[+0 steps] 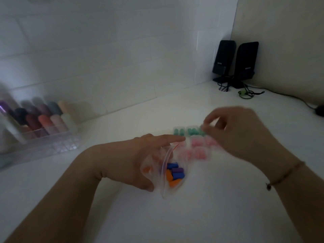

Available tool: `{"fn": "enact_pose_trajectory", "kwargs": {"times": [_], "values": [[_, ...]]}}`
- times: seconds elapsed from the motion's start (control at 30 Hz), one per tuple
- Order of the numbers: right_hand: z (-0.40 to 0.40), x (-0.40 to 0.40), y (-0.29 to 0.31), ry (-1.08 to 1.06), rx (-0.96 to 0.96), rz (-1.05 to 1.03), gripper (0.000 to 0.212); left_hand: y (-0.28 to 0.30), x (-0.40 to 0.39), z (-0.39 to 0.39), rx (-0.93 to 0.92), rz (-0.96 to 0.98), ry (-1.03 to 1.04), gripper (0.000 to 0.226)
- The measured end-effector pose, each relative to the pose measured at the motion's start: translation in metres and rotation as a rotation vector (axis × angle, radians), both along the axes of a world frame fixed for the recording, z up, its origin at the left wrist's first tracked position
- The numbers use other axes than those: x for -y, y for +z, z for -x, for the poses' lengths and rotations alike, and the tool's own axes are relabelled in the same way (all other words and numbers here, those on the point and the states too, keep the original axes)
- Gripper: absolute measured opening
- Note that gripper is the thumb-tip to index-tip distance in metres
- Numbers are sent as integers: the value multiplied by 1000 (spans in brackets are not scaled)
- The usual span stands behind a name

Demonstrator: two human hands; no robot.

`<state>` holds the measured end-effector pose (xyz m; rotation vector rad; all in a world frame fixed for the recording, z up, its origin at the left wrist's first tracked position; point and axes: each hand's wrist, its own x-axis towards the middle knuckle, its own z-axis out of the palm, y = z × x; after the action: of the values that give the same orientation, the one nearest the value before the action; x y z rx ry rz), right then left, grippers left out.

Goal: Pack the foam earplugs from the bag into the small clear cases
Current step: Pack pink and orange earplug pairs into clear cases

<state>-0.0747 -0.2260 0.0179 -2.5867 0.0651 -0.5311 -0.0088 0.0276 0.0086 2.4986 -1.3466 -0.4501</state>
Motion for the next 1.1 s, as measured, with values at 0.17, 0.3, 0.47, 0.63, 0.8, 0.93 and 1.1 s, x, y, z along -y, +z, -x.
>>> {"fn": "enact_pose_trajectory", "kwargs": {"times": [0.17, 0.3, 0.47, 0.63, 0.8, 0.93, 1.1], "values": [[17, 37, 41, -152, 535, -483, 11, 1, -2, -2, 30, 135, -101, 108], [50, 86, 49, -267, 486, -515, 12, 7, -2, 1, -55, 295, -92, 100], [111, 137, 16, -339, 128, -110, 17, 17, 43, 38, 267, 660, 49, 51], [147, 144, -23, -333, -186, 220, 27, 15, 140, 92, 269, 432, -134, 46], [141, 142, -41, -402, -165, 264, 44, -19, 239, 95, 216, 277, -7, 50], [131, 141, -52, -421, -156, 354, 45, -33, 269, 91, 209, 225, 72, 43], [127, 140, -56, -474, -79, 285, 34, -36, 270, 100, 61, 297, 126, 42]]}}
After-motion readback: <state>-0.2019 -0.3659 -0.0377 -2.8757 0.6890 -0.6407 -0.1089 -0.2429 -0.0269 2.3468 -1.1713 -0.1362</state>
